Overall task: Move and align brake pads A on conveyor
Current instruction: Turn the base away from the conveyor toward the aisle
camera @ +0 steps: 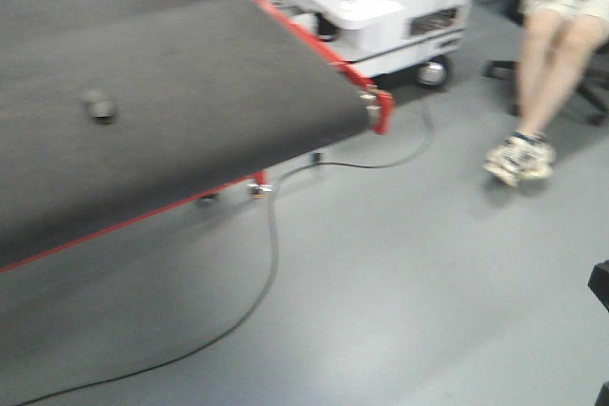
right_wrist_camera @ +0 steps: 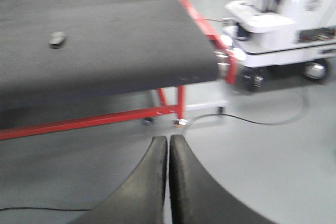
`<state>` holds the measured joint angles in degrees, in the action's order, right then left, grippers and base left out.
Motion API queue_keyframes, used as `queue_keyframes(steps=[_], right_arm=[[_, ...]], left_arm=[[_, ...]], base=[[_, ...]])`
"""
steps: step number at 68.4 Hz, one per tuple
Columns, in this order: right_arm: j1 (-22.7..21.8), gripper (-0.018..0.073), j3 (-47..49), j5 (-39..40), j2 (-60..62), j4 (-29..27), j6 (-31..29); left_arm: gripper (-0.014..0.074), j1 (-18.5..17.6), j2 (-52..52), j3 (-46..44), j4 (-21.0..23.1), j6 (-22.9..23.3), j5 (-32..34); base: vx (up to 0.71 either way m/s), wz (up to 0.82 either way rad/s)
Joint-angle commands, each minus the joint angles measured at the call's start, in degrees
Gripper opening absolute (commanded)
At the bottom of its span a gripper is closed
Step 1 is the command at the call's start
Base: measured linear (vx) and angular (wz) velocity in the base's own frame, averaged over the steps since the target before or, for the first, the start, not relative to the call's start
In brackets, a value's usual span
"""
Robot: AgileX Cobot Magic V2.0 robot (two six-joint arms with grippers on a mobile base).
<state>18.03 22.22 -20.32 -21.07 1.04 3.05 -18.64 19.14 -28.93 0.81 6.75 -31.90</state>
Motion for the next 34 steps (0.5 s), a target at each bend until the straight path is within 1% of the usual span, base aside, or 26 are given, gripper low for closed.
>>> queue_keyframes(steps=[1, 34], right_arm=[[-0.2, -0.001, 1.6, 4.1, -0.3, 0.5, -0.7], [-0.2, -0.001, 1.6, 4.1, -0.3, 0.5, -0.7]], left_arm=[[-0.0007, 0.3, 0.6, -1.2, 0.1, 0.4, 4.0], [-0.0007, 0.3, 0.6, -1.2, 0.1, 0.4, 4.0]], base=[[-0.1, -0.66], [-0.07, -0.65]])
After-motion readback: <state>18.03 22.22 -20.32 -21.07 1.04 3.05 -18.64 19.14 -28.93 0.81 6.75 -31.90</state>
